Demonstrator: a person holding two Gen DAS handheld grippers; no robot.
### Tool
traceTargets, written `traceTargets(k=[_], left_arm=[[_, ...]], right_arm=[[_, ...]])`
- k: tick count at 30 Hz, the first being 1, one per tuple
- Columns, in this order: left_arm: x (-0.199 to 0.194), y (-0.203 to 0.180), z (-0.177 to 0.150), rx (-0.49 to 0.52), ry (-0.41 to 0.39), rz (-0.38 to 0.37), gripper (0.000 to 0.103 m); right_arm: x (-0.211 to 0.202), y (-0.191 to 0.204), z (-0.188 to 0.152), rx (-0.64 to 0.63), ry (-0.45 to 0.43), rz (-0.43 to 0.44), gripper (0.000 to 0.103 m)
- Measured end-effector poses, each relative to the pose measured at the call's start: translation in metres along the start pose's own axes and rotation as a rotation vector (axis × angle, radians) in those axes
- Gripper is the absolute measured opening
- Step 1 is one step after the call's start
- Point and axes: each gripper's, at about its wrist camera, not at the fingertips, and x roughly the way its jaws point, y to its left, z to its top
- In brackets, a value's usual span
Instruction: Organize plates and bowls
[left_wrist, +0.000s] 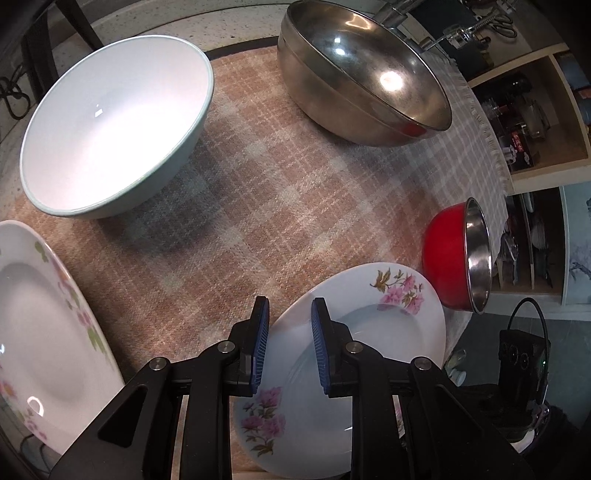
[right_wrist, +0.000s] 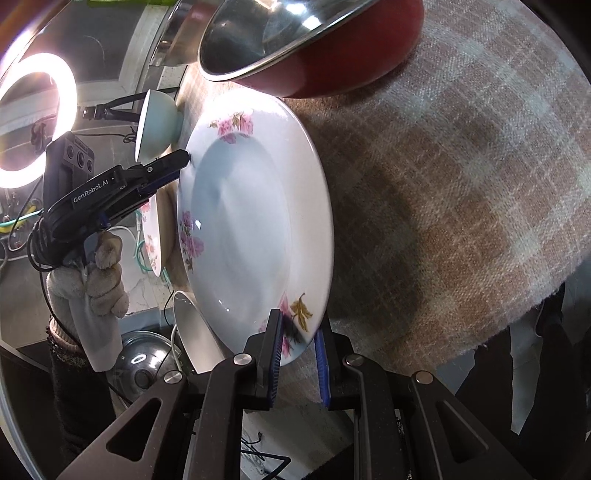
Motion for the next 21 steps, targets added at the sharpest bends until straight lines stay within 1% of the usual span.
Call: traceTargets(k=[21], left_arm=[[0.006, -0.014, -0.007, 0.014, 0.017, -0.002, 0.021]], right_arm=[[-0.007, -0.011, -0.007, 0.009, 0.019, -0.008, 0.016]])
